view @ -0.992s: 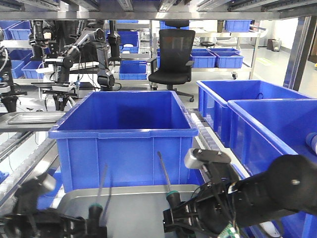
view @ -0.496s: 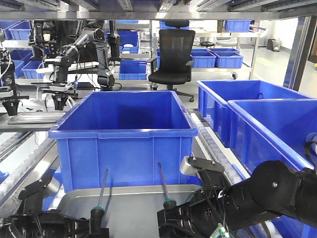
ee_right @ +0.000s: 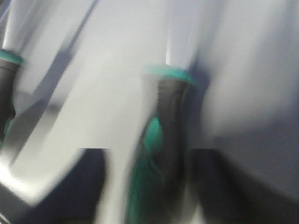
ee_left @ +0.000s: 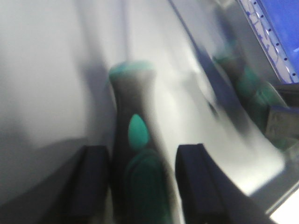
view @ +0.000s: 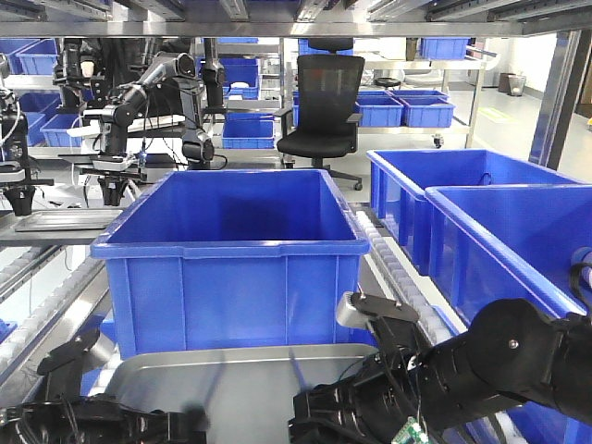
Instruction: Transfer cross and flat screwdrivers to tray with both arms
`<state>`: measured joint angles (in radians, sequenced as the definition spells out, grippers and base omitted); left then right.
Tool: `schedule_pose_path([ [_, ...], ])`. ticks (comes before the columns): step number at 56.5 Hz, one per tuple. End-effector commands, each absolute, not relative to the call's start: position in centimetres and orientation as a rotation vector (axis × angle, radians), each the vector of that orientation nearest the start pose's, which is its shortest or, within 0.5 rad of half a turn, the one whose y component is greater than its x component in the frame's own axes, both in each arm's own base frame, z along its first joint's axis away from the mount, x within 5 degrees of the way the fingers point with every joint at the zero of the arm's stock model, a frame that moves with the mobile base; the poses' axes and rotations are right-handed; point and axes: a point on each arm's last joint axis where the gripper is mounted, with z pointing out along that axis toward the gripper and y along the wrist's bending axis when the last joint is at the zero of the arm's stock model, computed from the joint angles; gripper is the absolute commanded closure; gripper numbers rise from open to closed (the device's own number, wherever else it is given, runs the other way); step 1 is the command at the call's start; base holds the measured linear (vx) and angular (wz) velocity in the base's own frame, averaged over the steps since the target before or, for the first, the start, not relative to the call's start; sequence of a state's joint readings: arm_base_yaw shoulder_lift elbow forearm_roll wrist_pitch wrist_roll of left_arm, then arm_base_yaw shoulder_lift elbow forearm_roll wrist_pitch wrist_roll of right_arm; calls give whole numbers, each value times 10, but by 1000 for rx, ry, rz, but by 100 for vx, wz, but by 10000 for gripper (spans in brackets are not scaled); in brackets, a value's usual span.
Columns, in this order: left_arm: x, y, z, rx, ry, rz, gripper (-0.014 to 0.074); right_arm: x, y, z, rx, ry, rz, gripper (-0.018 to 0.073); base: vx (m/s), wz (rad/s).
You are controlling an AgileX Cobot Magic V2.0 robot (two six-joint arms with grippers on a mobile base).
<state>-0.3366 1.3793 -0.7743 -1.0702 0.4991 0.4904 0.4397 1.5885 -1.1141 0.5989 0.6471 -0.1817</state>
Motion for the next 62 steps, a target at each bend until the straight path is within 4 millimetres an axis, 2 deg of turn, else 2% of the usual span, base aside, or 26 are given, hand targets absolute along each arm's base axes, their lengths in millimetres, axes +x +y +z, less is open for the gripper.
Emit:
schedule_pose_path([
  [1, 245, -129, 265, -25, 2375, -971, 120, 289, 171, 287, -297, 2482, 770, -64, 0, 0],
  [8, 243, -129, 265, -8, 2385, -985, 120, 287, 170, 289, -308, 2483, 775, -55, 0, 0],
  [14, 239, -130, 271, 59, 2373, -984, 132, 282, 166, 300, -324, 2449, 763, -6, 0, 0],
  [20, 230, -127, 285, 114, 2318, -988, 213, 270, 159, 321, -367, 2381, 730, 120, 0, 0],
  [23, 223, -125, 296, 133, 2273, -995, 300, 261, 154, 333, -394, 2348, 707, 215, 0, 0],
  [27, 210, -121, 314, 158, 2203, -1006, 436, 246, 145, 352, -436, 2293, 672, 381, 0, 0],
  [30, 196, -116, 330, 195, 2131, -998, 563, 227, 134, 372, -474, 2230, 640, 559, 0, 0],
  [32, 187, -112, 339, 225, 2090, -980, 605, 217, 129, 381, -488, 2194, 621, 574, 0, 0],
  [38, 157, -99, 360, 343, 1979, -873, 600, 182, 108, 411, -524, 2043, 547, 573, 0, 0],
  [44, 124, -83, 363, 478, 1929, -711, 596, 141, 84, 424, -544, 1853, 460, 570, 0, 0],
  [46, 115, -78, 360, 494, 1926, -674, 596, 129, 77, 421, -540, 1806, 443, 570, 0, 0],
  [53, 86, -60, 341, 467, 1886, -584, 594, 85, 52, 387, -504, 1641, 385, 570, 0, 0],
  [58, 73, -51, 332, 413, 1780, -542, 594, 63, 38, 359, -436, 1514, 376, 570, 0, 0],
  [62, 72, -45, 329, 343, 1686, -511, 594, 54, 30, 343, -368, 1401, 373, 570, 0, 0],
])
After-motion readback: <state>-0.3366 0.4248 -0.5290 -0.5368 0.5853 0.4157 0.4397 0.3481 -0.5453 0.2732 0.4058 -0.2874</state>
